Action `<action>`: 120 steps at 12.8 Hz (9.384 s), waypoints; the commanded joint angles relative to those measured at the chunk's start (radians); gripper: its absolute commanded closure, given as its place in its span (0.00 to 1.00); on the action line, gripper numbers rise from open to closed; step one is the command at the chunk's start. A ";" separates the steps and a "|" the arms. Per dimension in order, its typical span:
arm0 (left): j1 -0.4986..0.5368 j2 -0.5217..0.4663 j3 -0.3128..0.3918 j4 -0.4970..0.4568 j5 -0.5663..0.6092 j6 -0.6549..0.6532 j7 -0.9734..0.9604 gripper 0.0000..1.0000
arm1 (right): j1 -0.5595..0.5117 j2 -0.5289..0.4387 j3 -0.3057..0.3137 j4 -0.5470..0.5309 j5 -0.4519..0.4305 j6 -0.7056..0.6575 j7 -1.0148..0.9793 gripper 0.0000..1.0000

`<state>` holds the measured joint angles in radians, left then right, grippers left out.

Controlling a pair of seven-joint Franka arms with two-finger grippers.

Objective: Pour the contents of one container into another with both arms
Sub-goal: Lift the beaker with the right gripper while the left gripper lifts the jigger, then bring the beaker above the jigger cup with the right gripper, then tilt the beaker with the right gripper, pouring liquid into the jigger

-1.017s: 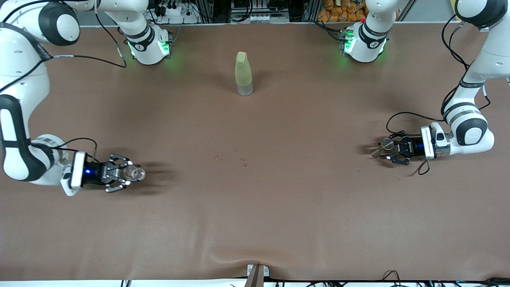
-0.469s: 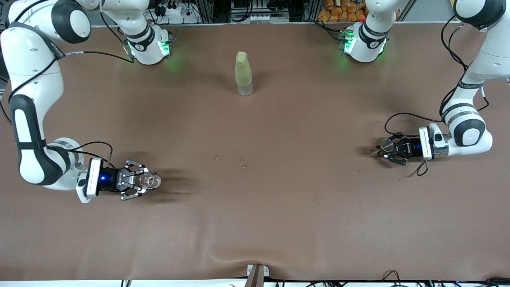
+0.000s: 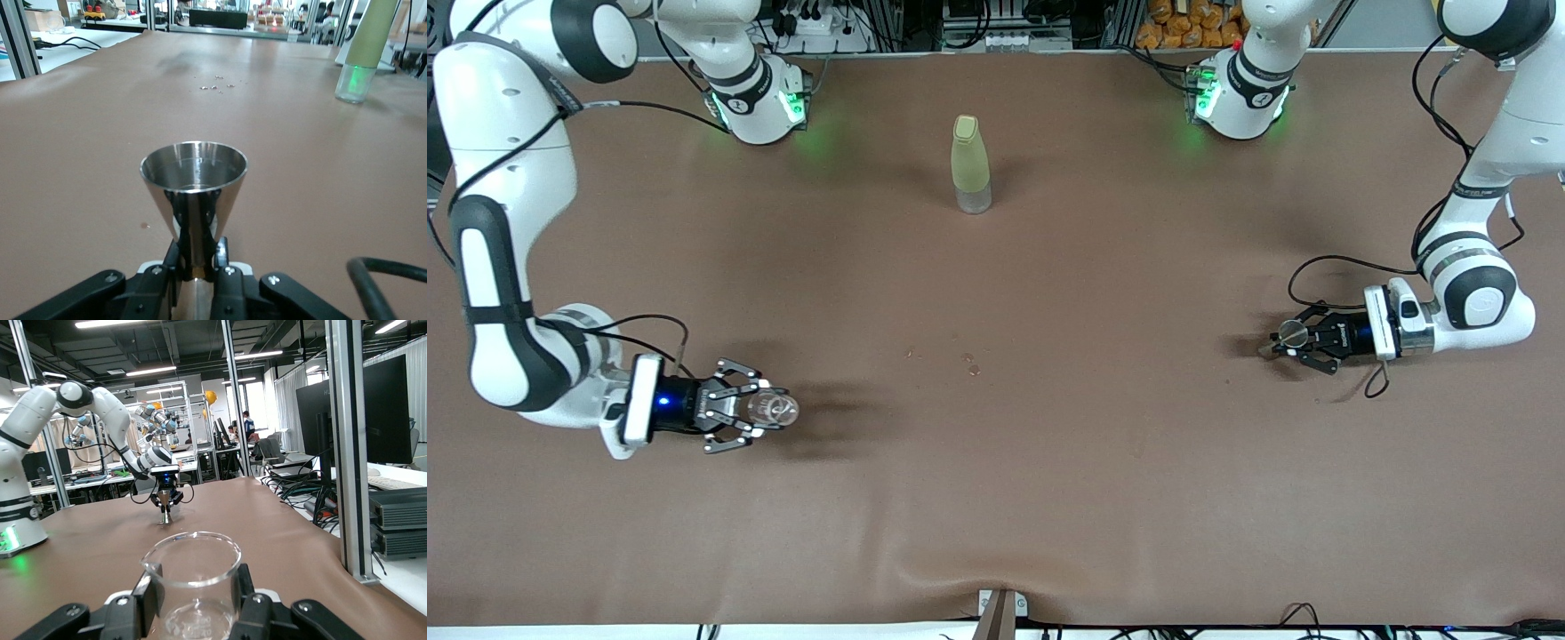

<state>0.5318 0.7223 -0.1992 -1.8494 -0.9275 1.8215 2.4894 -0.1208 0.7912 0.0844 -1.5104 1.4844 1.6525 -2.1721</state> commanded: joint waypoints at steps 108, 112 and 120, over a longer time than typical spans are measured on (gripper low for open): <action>-0.636 0.068 -0.243 0.105 -0.843 0.601 0.250 1.00 | 0.793 -0.244 -0.005 -0.238 1.266 0.822 0.764 0.88; -0.635 0.068 -0.243 0.099 -0.843 0.601 0.252 1.00 | 0.785 -0.244 -0.005 -0.238 1.266 0.828 0.796 0.88; -0.635 0.068 -0.243 0.096 -0.844 0.601 0.252 1.00 | 0.783 -0.242 -0.006 -0.238 1.266 0.829 0.839 0.88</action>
<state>-0.1145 0.8037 -0.4323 -1.7363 -1.7338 2.4324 2.7045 0.6550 0.5414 0.0816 -1.7657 2.6088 2.4713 -1.2846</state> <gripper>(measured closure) 0.789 0.502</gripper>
